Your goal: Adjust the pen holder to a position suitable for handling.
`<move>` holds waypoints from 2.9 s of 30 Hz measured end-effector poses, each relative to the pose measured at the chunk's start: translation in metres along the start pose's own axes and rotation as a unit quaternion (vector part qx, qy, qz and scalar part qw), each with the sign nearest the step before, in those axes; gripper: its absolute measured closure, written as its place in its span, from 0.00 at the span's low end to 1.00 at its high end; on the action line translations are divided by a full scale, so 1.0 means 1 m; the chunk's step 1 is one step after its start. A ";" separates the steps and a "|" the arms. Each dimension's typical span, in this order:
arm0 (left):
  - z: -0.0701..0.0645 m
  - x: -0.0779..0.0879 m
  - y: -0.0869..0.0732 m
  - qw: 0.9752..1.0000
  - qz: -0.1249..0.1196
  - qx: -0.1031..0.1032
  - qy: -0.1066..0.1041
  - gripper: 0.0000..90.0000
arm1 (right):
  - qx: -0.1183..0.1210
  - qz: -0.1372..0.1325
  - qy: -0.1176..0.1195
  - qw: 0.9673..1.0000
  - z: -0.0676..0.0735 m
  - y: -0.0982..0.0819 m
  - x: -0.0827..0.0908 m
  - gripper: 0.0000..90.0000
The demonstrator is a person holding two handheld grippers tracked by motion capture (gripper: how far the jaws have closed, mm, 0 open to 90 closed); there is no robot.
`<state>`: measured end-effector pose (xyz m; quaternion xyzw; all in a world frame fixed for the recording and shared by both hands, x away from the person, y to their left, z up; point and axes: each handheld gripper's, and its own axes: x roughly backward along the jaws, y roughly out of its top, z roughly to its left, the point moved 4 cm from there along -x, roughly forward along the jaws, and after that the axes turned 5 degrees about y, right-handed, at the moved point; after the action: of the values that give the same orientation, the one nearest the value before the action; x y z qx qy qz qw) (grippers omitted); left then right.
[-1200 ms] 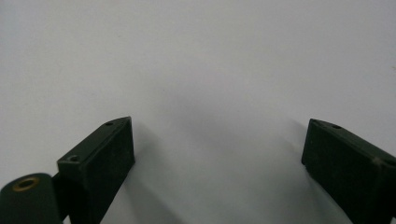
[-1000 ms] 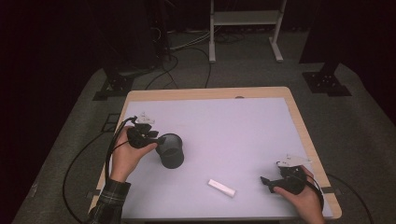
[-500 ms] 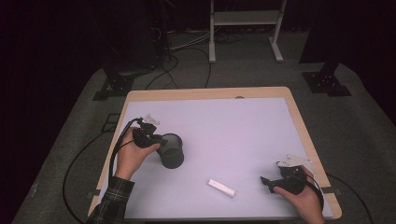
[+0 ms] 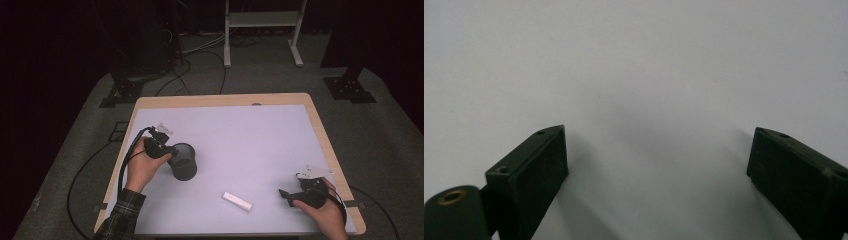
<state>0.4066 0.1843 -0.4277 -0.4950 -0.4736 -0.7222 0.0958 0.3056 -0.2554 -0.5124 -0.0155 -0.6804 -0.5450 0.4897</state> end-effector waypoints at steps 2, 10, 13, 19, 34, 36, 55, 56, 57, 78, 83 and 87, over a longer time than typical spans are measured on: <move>-0.001 0.000 0.001 1.000 0.000 -0.002 -0.001 0.89 | 0.000 0.000 0.000 1.000 0.000 0.000 0.000 0.09; -0.006 0.001 0.005 1.000 0.003 -0.005 -0.007 0.91 | 0.000 0.000 0.000 1.000 0.000 0.000 0.000 0.09; -0.008 0.004 0.006 1.000 0.000 -0.005 -0.014 0.91 | 0.000 0.000 0.000 1.000 0.000 0.000 0.000 0.09; -0.013 0.009 0.008 1.000 0.002 -0.015 -0.010 0.92 | 0.000 0.000 0.000 1.000 0.000 0.000 0.000 0.09; -0.025 0.023 0.011 0.999 -0.012 -0.023 -0.031 0.92 | 0.000 0.000 0.000 1.000 0.000 0.000 0.000 0.09; -0.028 0.025 0.012 0.999 -0.011 -0.028 -0.035 0.92 | 0.000 0.000 0.000 1.000 0.000 0.000 0.000 0.09; -0.059 0.021 0.022 0.996 -0.004 -0.057 -0.067 0.92 | 0.000 0.000 0.000 1.000 0.000 0.000 0.000 0.09; -0.059 0.021 0.022 0.996 -0.004 -0.057 -0.067 0.92 | 0.000 0.000 0.000 1.000 0.000 0.000 0.000 0.09; -0.061 0.020 0.022 0.996 -0.002 -0.056 -0.069 0.92 | 0.000 0.000 0.000 1.000 0.000 0.000 0.000 0.09; -0.085 -0.003 0.030 0.993 0.022 -0.076 -0.088 0.92 | -0.001 -0.001 0.000 1.000 0.000 0.000 0.000 0.09; -0.085 -0.008 0.029 0.993 0.027 -0.075 -0.091 0.92 | 0.000 0.000 0.000 1.000 0.000 0.000 0.000 0.09; -0.085 -0.008 0.029 0.993 0.026 -0.071 -0.093 0.92 | -0.001 -0.001 0.000 1.000 0.000 0.000 0.000 0.09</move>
<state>0.3753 0.1003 -0.4224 -0.5779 -0.4147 -0.7020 0.0348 0.3056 -0.2553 -0.5125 -0.0152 -0.6799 -0.5457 0.4895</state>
